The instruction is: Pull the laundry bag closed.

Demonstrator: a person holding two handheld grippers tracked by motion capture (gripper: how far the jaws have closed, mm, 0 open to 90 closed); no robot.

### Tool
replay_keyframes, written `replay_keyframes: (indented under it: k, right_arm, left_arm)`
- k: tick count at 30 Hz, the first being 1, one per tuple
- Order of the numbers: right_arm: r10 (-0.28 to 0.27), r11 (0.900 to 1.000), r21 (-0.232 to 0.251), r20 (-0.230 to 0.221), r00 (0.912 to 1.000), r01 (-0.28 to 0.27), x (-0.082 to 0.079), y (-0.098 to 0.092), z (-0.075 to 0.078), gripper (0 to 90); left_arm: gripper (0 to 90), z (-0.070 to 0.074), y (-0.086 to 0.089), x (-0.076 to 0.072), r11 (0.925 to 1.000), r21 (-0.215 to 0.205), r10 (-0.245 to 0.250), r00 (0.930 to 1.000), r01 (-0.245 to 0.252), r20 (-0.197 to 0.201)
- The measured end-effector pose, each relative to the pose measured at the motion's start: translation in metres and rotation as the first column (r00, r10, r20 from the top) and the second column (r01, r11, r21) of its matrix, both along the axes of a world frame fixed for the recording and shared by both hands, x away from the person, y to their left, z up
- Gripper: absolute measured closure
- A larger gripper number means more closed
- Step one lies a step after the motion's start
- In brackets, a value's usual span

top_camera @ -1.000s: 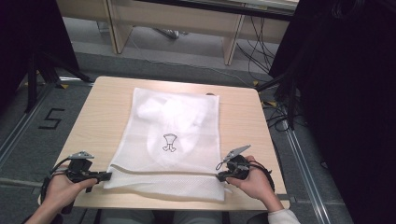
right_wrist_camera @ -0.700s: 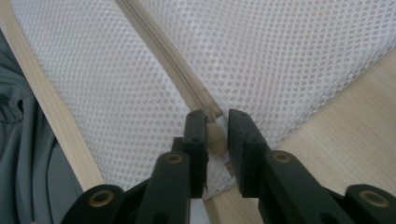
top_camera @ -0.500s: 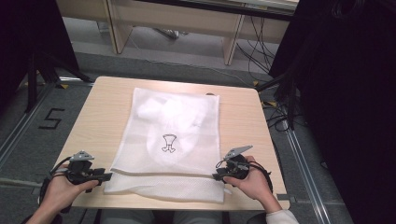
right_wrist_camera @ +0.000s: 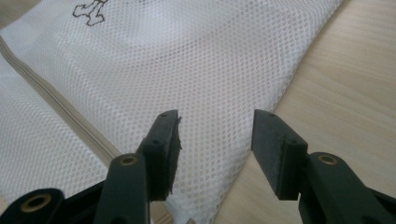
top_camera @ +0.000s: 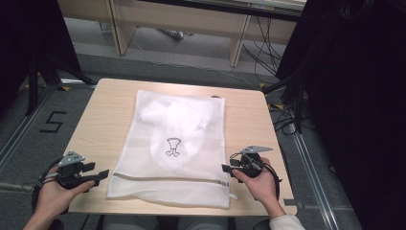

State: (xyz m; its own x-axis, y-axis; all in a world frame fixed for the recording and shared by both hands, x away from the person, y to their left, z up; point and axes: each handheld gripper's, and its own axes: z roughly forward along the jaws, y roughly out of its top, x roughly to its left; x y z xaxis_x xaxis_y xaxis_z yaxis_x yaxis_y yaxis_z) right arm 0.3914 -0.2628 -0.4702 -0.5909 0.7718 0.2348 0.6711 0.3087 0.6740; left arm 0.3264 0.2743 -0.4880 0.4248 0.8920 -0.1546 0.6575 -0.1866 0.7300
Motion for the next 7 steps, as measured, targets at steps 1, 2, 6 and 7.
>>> replay_keyframes:
  k: [1,2,6,7]
  right_arm:
    - [0.016,0.999,0.03,-0.016,0.9998,-0.015,0.0009,-0.0012,-0.0007,51.7]
    - [0.016,0.999,0.03,-0.016,0.9998,-0.015,0.0009,-0.0012,-0.0007,51.7]
    - [-0.036,0.999,0.002,0.001,0.9994,0.036,0.0005,-0.0014,-0.0002,51.0]
    - [-0.036,0.999,0.002,0.001,0.9994,0.036,0.0005,-0.0014,-0.0002,51.0]
  left_arm:
    - [35.3,0.0002,-0.0001,0.0,1.0,0.001,0.0,1.0,0.0,0.001]
    - [35.3,0.0009,-0.0002,-0.0001,1.0,0.007,0.0,1.0,0.0,0.0]
    - [35.6,0.0013,0.0,-0.0001,1.0,0.008,-0.002,1.0,0.002,0.001]
    - [35.6,0.0013,0.0,-0.0002,1.0,0.01,-0.001,1.0,0.001,0.002]
